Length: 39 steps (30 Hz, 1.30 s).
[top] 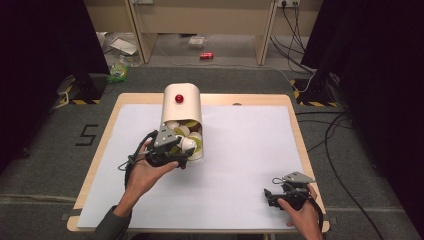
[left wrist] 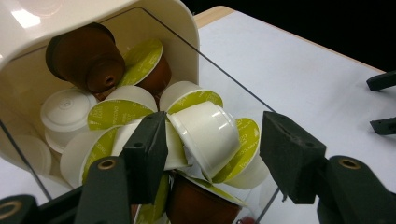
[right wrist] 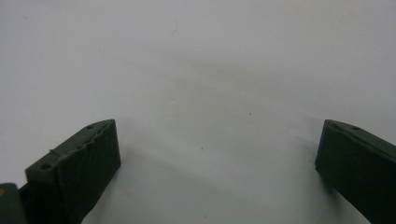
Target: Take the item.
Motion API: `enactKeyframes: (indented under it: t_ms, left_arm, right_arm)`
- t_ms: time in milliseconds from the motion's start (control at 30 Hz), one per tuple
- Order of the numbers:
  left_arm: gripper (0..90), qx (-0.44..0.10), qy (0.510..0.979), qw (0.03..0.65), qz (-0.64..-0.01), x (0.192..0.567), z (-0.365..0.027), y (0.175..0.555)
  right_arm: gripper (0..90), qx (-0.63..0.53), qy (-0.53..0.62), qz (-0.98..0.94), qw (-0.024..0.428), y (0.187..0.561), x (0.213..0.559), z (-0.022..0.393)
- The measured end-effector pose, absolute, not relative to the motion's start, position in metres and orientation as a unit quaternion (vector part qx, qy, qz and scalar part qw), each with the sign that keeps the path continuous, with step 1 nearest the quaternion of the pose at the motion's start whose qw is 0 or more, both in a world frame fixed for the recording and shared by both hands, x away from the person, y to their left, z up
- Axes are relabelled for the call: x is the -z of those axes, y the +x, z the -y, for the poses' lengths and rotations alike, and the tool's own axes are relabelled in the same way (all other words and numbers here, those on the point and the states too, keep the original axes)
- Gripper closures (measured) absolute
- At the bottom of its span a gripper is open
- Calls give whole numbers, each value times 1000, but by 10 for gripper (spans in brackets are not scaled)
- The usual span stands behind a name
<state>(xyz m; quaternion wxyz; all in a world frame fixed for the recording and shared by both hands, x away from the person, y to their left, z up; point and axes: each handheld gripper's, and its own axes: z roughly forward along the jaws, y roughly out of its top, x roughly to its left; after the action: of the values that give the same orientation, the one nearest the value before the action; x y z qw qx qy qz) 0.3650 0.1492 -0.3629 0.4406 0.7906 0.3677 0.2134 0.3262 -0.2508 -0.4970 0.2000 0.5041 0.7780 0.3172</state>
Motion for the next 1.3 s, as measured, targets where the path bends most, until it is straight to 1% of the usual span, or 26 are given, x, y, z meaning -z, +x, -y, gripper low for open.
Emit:
enactKeyframes:
  t_ms: [300, 367, 633, 733, 800, 1000, 1133, 1200, 1233, 1300]
  left_arm:
    - [447, -219, 795, 425, -372, 363, -138, 368]
    - [471, -215, 800, 421, -369, 366, -136, 368]
    - [459, -212, 797, 426, -373, 370, -129, 374]
    - [461, -221, 794, 425, -374, 369, -127, 376]
    - [512, -231, 794, 421, -373, 369, -127, 378]
    - [509, -233, 799, 413, -368, 370, -124, 378]
    - [490, -246, 804, 404, -361, 369, -120, 380]
    - [485, -241, 803, 405, -365, 370, -120, 380]
    - [481, -252, 804, 402, -357, 370, -119, 380]
    - [477, -247, 806, 401, -359, 370, -119, 380]
  right_arm:
    - [5, -317, 504, -778, 199, 326, 497, 251]
    - [5, -317, 504, -778, 199, 326, 497, 251]
    - [5, -316, 503, -779, 200, 326, 497, 251]
    - [4, -316, 503, -779, 200, 326, 497, 251]
    - [4, -316, 503, -779, 200, 326, 497, 251]
    - [4, -316, 503, -779, 200, 326, 497, 251]
    - [4, -315, 502, -780, 202, 326, 497, 251]
    - [4, -315, 501, -780, 202, 326, 497, 251]
    - [4, -315, 502, -780, 202, 326, 497, 251]
    - [4, -315, 502, -780, 202, 326, 497, 251]
